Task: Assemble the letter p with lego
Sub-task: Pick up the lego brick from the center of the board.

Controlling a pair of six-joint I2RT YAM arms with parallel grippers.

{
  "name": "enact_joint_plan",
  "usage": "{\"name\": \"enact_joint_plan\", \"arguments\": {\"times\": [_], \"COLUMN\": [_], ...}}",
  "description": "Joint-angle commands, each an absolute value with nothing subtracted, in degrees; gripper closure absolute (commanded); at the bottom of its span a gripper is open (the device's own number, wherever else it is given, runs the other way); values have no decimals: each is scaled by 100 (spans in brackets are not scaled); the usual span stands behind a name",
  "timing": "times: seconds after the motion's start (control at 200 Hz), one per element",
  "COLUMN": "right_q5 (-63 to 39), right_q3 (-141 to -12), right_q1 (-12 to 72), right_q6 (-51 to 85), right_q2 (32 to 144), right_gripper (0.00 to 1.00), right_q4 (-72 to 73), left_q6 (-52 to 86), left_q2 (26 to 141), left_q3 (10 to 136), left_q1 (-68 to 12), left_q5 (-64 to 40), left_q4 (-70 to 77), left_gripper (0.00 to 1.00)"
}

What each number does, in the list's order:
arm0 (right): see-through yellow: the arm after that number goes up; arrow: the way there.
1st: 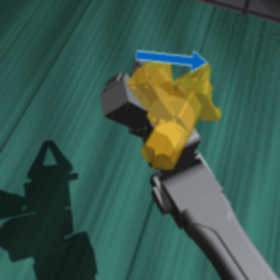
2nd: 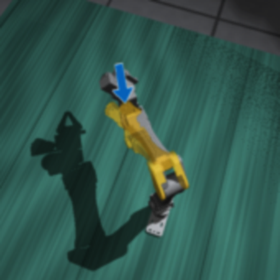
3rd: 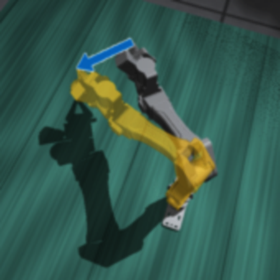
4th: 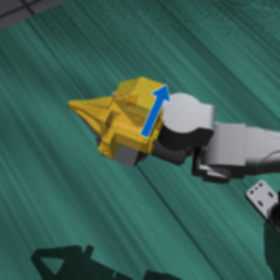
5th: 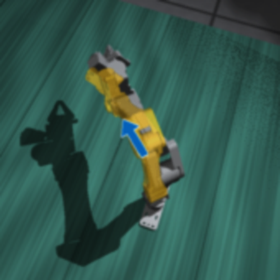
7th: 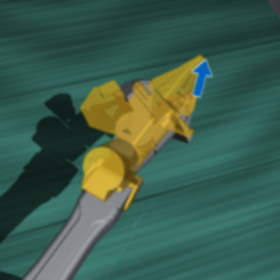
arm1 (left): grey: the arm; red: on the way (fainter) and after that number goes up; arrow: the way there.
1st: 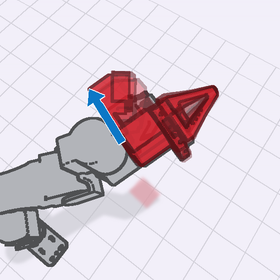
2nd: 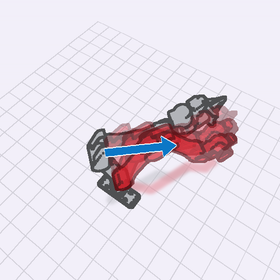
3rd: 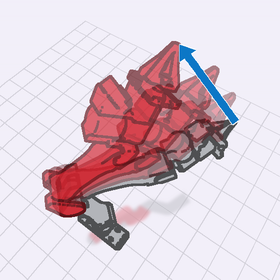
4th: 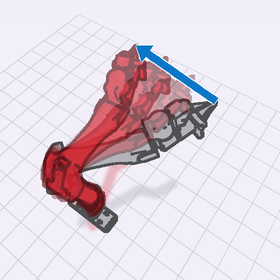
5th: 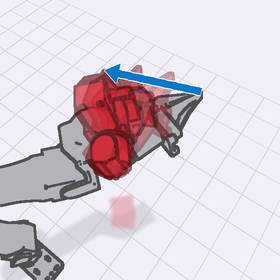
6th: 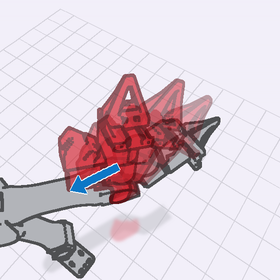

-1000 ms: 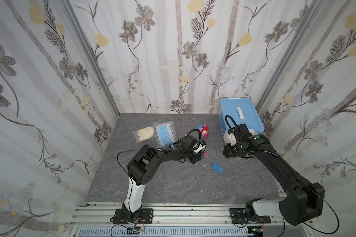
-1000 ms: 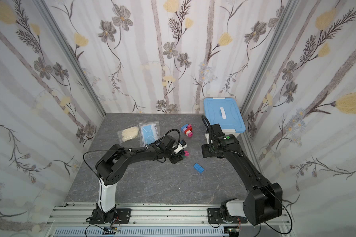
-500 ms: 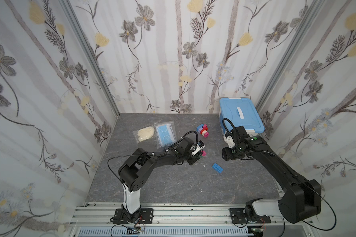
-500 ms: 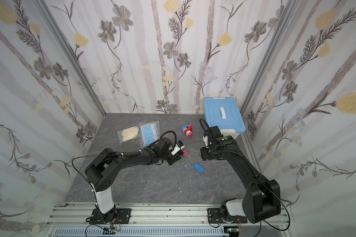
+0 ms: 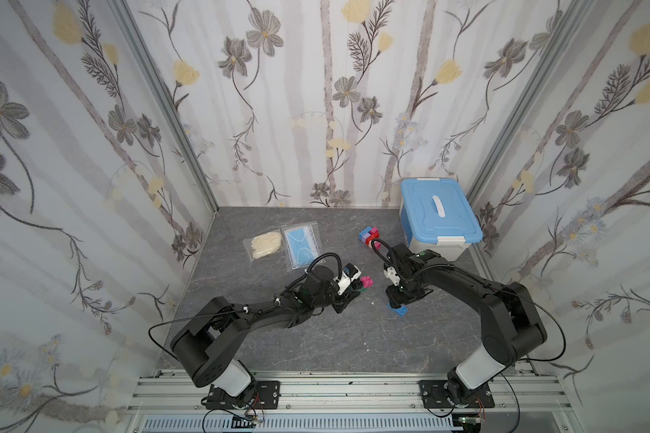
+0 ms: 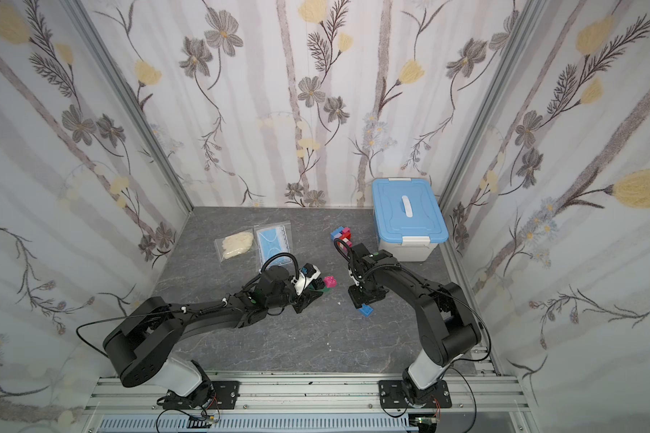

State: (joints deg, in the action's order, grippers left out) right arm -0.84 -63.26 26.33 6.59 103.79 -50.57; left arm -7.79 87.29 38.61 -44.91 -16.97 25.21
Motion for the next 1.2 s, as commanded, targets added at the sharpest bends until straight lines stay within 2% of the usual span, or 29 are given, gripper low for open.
{"name": "enact_joint_plan", "arguments": {"times": [0.0,0.635,1.194], "right_q5": [177,333,281], "right_q3": [-6388,-6920,-6848], "right_q1": [2650,2860,3015], "right_q6": [664,819,1981], "right_q2": [10549,11185,11561], "right_gripper": [39,45,43], "right_q4": [-4877,-5532,-5131], "left_q6": [-632,-602,-710], "left_q2": [8512,7860,7739], "left_q3": [3669,3398,3270], "left_q1": [-4482,-4475,-4449], "left_q5": [-1690,-1451,-1355], "left_q4": [2917,2745,2741], "left_gripper": [83,83,83]}}
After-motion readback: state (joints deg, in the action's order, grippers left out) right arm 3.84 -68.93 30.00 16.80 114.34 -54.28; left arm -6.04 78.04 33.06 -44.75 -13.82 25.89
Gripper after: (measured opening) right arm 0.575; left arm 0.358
